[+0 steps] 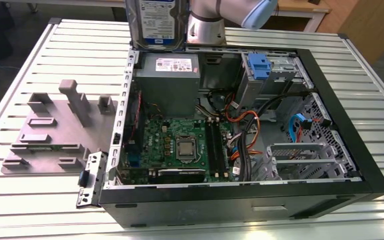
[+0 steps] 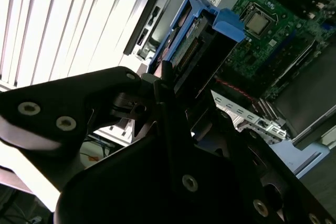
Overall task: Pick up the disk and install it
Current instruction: 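Pick up the disk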
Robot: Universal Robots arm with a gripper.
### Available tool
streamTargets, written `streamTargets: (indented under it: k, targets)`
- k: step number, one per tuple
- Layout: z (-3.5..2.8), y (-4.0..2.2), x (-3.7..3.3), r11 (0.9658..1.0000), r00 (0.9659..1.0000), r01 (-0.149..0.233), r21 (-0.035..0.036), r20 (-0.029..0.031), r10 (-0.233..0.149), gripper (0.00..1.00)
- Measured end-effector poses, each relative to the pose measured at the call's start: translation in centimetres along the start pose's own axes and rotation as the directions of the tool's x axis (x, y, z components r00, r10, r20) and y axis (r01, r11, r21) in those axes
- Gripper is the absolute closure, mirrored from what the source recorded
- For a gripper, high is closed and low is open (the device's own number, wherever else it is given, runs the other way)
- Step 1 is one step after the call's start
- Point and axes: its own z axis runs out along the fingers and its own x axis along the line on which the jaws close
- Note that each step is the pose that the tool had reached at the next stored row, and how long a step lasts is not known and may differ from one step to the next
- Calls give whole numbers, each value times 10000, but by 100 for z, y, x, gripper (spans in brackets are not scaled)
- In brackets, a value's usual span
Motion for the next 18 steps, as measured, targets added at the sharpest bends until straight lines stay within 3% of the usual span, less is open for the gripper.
streamTargets:
  k: [18]
  targets:
    - [-29,-648,-5,10000,10000,0,0,0,0,65]
